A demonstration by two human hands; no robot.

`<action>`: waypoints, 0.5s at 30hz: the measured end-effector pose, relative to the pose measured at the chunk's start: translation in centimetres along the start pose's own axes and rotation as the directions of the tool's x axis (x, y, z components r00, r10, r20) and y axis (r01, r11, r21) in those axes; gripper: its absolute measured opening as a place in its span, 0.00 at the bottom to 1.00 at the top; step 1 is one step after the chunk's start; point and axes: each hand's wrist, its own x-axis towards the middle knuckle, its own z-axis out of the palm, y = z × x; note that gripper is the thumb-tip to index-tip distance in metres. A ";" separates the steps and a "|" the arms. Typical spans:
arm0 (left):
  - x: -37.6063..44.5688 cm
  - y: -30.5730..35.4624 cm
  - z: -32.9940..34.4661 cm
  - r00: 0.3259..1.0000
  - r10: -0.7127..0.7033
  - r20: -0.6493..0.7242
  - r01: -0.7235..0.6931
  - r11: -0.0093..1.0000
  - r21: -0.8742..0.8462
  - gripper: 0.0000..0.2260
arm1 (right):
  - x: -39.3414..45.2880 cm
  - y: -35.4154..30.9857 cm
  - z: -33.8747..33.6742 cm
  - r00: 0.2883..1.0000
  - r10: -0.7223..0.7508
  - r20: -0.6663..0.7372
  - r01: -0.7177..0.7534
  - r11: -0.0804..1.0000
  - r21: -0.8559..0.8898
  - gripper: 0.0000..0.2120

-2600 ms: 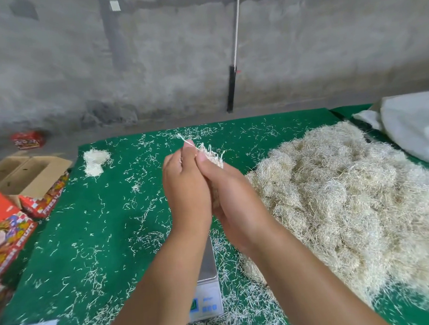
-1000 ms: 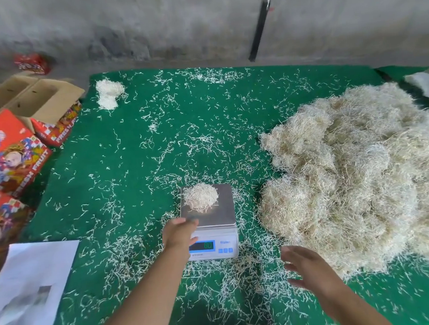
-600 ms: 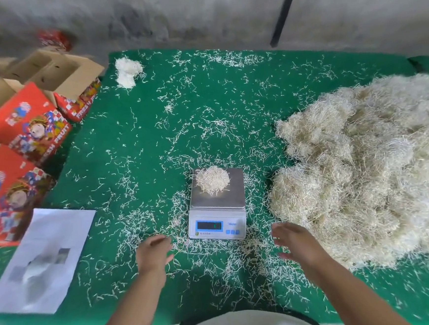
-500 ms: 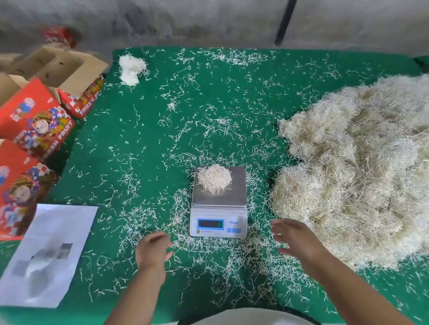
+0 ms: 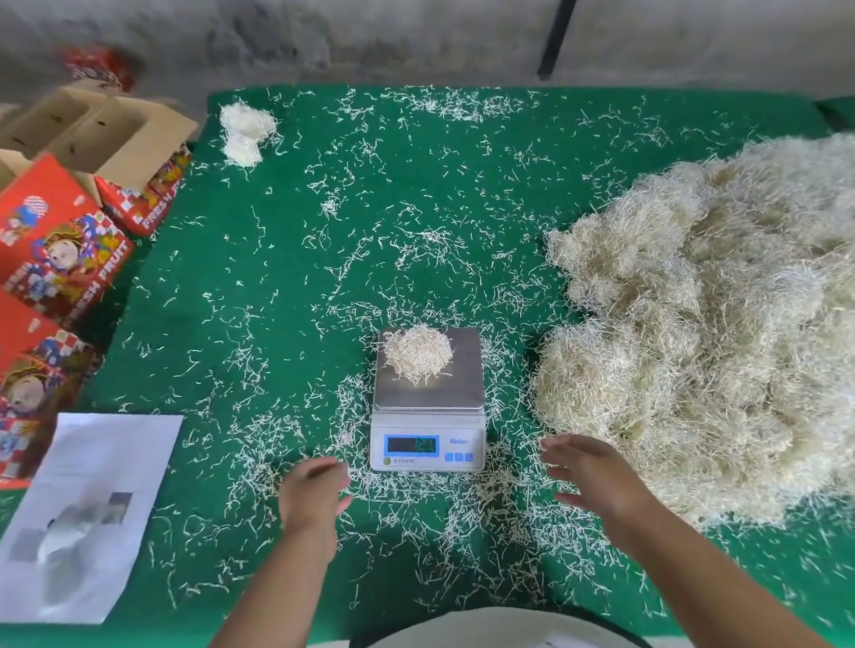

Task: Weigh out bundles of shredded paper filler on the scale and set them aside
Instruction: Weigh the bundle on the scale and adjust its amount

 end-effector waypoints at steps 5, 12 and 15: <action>0.4 0.4 1.0 1.000 0.006 0.022 -0.007 1.000 0.026 0.07 | 0.0 0.7 -0.4 0.999 0.027 -0.027 -0.027 1.000 0.006 0.11; 0.9 3.0 3.9 0.972 0.223 0.072 -0.234 0.912 0.337 0.25 | -0.3 1.3 -0.6 0.997 0.061 -0.046 -0.059 0.998 0.038 0.09; 1.2 6.5 6.6 0.905 0.378 0.198 -0.426 0.798 0.425 0.42 | -0.7 1.6 -0.8 0.996 0.074 -0.055 -0.072 0.997 0.030 0.09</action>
